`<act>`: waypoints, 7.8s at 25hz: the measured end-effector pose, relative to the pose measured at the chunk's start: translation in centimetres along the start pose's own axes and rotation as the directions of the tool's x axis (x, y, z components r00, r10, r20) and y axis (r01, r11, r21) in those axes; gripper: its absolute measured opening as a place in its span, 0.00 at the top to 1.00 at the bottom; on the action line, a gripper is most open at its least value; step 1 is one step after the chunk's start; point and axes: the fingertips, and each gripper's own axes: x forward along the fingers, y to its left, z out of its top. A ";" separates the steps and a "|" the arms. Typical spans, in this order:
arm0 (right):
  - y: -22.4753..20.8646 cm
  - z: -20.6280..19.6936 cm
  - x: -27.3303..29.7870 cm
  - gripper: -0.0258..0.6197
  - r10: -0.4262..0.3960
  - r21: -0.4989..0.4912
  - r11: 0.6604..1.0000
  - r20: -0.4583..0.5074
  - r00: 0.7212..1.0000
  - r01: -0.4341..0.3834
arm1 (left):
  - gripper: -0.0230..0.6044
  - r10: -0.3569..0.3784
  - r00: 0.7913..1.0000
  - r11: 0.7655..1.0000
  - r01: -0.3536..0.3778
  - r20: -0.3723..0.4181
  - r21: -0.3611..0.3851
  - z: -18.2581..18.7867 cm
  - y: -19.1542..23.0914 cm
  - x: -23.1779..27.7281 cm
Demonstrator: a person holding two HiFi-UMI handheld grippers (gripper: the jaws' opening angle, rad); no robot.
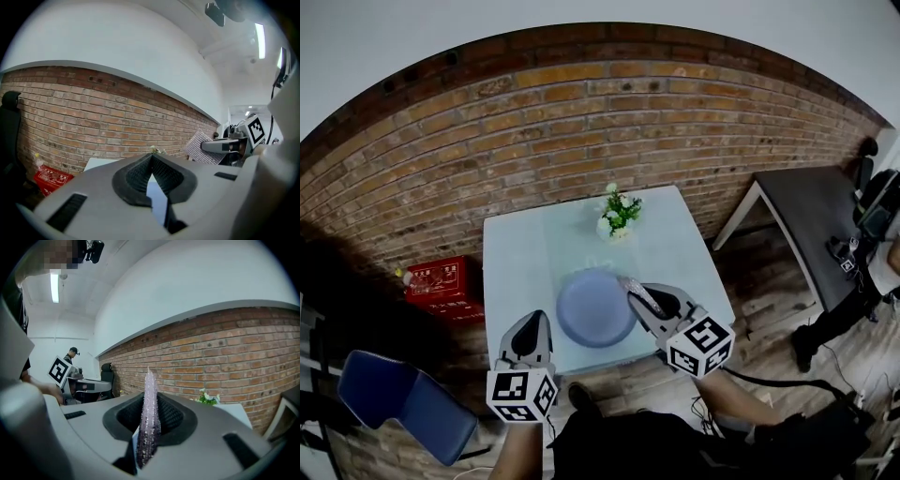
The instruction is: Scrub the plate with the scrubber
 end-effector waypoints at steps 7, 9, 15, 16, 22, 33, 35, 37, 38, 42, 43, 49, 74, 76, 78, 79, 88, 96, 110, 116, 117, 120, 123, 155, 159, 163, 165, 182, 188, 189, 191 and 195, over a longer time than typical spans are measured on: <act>0.5 -1.0 3.5 0.86 -0.027 0.005 1.000 -0.053 0.998 0.027 | 0.95 -0.083 0.995 0.996 0.084 -0.057 0.024 -1.1 2.2 2.3; 0.4 -1.1 4.3 0.86 -0.043 0.019 0.999 -0.064 0.997 0.044 | 0.95 -0.118 0.991 0.993 0.120 -0.068 0.017 -1.5 2.5 2.8; 0.5 -3.0 6.4 0.86 -0.019 0.034 0.999 -0.137 0.990 0.024 | 0.95 -0.152 0.981 0.988 0.148 -0.124 -0.038 -4.3 3.6 4.2; 0.2 -3.6 6.8 0.86 -0.010 0.035 0.999 -0.155 0.988 0.016 | 0.95 -0.151 0.979 0.988 0.147 -0.135 -0.046 -4.9 3.7 4.5; -1.4 -7.6 9.4 0.86 0.060 0.076 0.996 -0.235 0.970 -0.043 | 0.95 -0.147 0.966 0.988 0.133 -0.213 -0.079 -8.5 4.1 7.0; -2.0 -14.9 14.7 0.86 0.273 0.155 0.960 -0.355 0.894 -0.232 | 0.94 -0.048 0.941 0.996 0.019 -0.336 -0.089 -14.9 5.2 9.2; -1.8 -15.9 15.6 0.86 0.314 0.168 0.948 -0.370 0.875 -0.269 | 0.94 -0.021 0.936 0.995 -0.014 -0.352 -0.095 -15.9 5.8 9.5; -1.4 -16.8 16.5 0.86 0.352 0.179 0.935 -0.384 0.854 -0.305 | 0.94 0.014 0.929 0.995 -0.050 -0.370 -0.088 -16.9 6.5 9.7; -1.3 -17.3 16.9 0.86 0.368 0.185 0.929 -0.391 0.844 -0.320 | 0.94 0.027 0.924 0.994 -0.064 -0.381 -0.085 -17.4 6.7 9.7; -1.4 -18.8 18.2 0.86 0.405 0.200 0.914 -0.418 0.813 -0.353 | 0.94 0.049 0.908 0.993 -0.091 -0.416 -0.081 -19.2 7.1 9.8; -1.5 -19.0 18.5 0.86 0.413 0.205 0.911 -0.423 0.806 -0.359 | 0.95 0.059 0.905 0.992 -0.101 -0.422 -0.076 -19.5 7.3 9.8; -1.4 -20.6 19.9 0.86 0.457 0.238 0.890 -0.445 0.771 -0.390 | 0.94 0.091 0.877 0.986 -0.147 -0.471 -0.083 -21.9 8.5 9.8; -5.0 -22.7 22.5 0.84 0.167 -0.176 0.933 -0.565 0.808 -0.316 | 0.82 0.120 0.771 0.984 -0.176 -0.626 -0.029 -28.2 7.0 10.3; -5.3 -22.8 22.5 0.84 0.128 -0.211 0.932 -0.568 0.813 -0.295 | 0.82 0.125 0.769 0.983 -0.179 -0.627 -0.025 -28.2 6.9 10.3; -5.5 -23.0 22.5 0.84 0.090 -0.244 0.931 -0.570 0.817 -0.273 | 0.82 0.132 0.773 0.983 -0.180 -0.620 -0.015 -28.1 7.0 10.3; -5.6 -23.1 22.5 0.84 0.071 -0.261 0.929 -0.570 0.818 -0.262 | 0.82 0.132 0.774 0.984 -0.180 -0.619 -0.016 -28.1 7.0 10.3; -7.4 -23.6 21.7 0.84 -0.087 -0.361 0.917 -0.594 0.800 -0.168 | 0.81 0.116 0.767 0.987 -0.160 -0.631 -0.013 -28.2 6.9 10.1; -9.1 -24.2 20.5 0.84 -0.188 -0.370 0.926 -0.612 0.768 -0.068 | 0.81 0.109 0.778 0.991 -0.135 -0.619 0.005 -28.2 6.8 10.3; -11.7 -25.2 17.1 0.84 -0.327 -0.325 0.935 -0.638 0.697 0.141 | 0.81 0.097 0.796 0.994 -0.112 -0.598 0.012 -28.1 7.0 10.5; -12.0 -25.7 15.4 0.84 -0.384 -0.313 0.921 -0.642 0.663 0.231 | 0.81 0.085 0.798 0.996 -0.077 -0.597 0.040 -28.2 6.8 10.6; -12.0 -25.8 15.1 0.84 -0.392 -0.305 0.919 -0.645 0.656 0.249 | 0.81 0.077 0.795 0.997 -0.073 -0.602 0.031 -28.2 6.8 10.6; -12.0 -26.1 14.0 0.85 -0.409 -0.268 0.912 -0.654 0.637 0.311 | 0.81 0.053 0.784 0.998 -0.063 -0.618 0.006 -28.3 6.9 10.6; -11.8 -26.5 13.0 0.85 -0.429 -0.244 0.899 -0.658 0.619 0.365 | 0.79 0.053 0.785 0.999 -0.042 -0.617 0.033 -28.3 6.8 10.6; -8.0 -27.2 6.9 0.85 -0.384 0.092 0.785 -0.703 0.598 0.612 | 0.78 0.047 0.785 0.998 -0.011 -0.618 0.063 -29.0 7.0 11.1; -8.3 -24.2 7.2 0.85 -0.364 0.051 0.862 -0.630 0.686 0.505 | 0.77 0.017 0.790 1.000 0.001 -0.613 0.029 -28.6 6.5 10.9; -8.5 -20.5 8.7 0.85 -0.321 -0.105 0.943 -0.547 0.774 0.316 | 0.76 0.012 0.804 0.999 -0.028 -0.595 -0.019 -28.4 6.5 10.9; -8.4 -18.9 9.5 0.85 -0.296 -0.258 0.948 -0.508 0.809 0.184 | 0.76 0.036 0.814 0.999 -0.049 -0.579 -0.006 -27.9 6.7 10.7; -6.7 -26.4 10.9 0.85 -0.110 -0.722 0.334 -0.669 0.735 -0.607 | 0.80 0.207 0.755 0.952 -0.302 -0.623 -0.051 -28.5 6.3 8.3; -6.9 -28.1 10.5 0.85 -0.105 -0.589 0.497 -0.769 0.630 -0.637 | 0.82 0.252 0.760 0.941 -0.337 -0.599 -0.031 -28.5 6.5 8.1; -6.8 -28.1 10.5 0.85 -0.100 -0.564 0.526 -0.784 0.613 -0.636 | 0.82 0.257 0.759 0.939 -0.342 -0.598 -0.030 -28.5 6.5 8.1; -6.7 -28.2 10.2 0.85 -0.087 -0.513 0.582 -0.811 0.579 -0.631 | 0.82 0.266 0.757 0.937 -0.349 -0.597 -0.026 -28.4 6.5 8.1; -6.1 -28.1 9.4 0.85 -0.059 -0.434 0.650 -0.847 0.529 -0.623 | 0.81 0.272 0.759 0.935 -0.353 -0.592 -0.023 -28.5 6.5 8.1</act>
